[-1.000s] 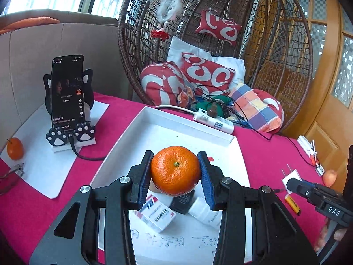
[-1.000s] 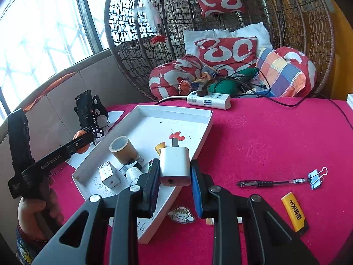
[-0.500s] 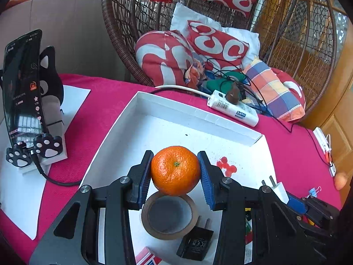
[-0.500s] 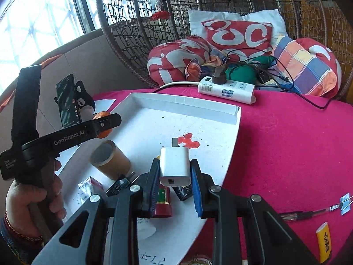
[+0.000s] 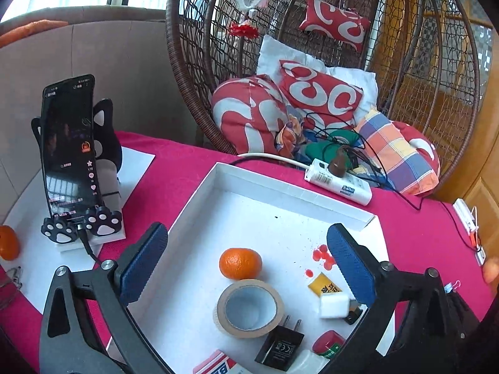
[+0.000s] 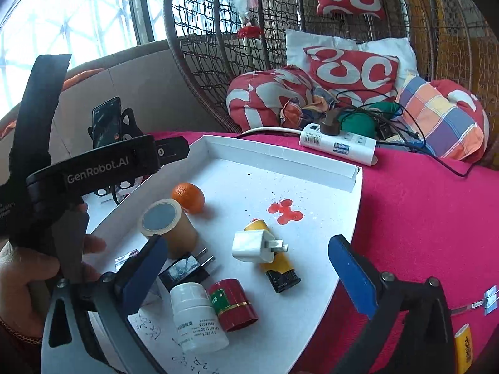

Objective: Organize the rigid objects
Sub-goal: 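Open the left tool to drop the orange while the right tool releases the charger cube in the tray, then withdraw both open tools from the tray toward the remaining items, then grasp the small dropper bottle with the left tool while the right tool grasps the yellow lighter, then carry the dropper bottle in the left tool while the right tool carries the lighter to the tray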

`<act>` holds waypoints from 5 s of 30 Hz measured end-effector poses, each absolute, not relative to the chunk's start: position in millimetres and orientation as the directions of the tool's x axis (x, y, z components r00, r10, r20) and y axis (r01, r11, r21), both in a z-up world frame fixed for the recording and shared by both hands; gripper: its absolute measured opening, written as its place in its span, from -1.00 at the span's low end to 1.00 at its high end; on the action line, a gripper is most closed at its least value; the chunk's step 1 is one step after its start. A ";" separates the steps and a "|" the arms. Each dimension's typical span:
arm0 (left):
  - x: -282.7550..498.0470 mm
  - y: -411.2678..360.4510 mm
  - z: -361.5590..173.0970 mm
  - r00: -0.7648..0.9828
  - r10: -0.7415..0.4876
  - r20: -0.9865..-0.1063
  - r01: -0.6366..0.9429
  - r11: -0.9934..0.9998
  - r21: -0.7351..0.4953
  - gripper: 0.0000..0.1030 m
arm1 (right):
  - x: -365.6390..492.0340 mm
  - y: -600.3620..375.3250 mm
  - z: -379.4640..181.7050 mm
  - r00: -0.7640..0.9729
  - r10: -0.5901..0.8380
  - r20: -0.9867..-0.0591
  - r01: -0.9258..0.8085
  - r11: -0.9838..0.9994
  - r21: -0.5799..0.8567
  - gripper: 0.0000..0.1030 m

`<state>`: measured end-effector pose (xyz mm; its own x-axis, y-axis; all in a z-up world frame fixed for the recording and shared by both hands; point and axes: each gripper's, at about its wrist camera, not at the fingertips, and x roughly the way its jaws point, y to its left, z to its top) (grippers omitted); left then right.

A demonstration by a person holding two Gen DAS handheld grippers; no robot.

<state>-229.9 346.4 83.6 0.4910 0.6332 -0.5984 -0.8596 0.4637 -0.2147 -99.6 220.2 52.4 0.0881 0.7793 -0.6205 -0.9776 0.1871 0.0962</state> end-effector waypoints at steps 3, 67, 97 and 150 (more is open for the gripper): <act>-232.3 334.5 92.7 0.495 0.653 -0.573 -0.859 0.465 -0.213 1.00 | -107.9 207.8 58.9 0.128 0.792 -0.598 -0.981 0.190 0.042 1.00; -50.7 137.4 12.3 0.478 0.150 -0.865 -0.214 0.975 0.050 -0.23 | 86.5 -23.2 32.1 0.237 0.773 -0.589 -0.777 0.515 0.363 0.99; -97.0 124.1 62.6 0.682 0.223 -0.696 -0.374 0.925 -0.071 -0.62 | 35.8 17.9 66.4 0.238 0.764 -0.600 -0.890 0.418 0.179 -0.55; -219.3 193.5 88.4 0.719 0.401 -0.568 -0.591 0.783 -0.195 -0.62 | -51.4 88.8 100.4 0.091 0.806 -0.584 -0.954 0.239 0.182 -0.55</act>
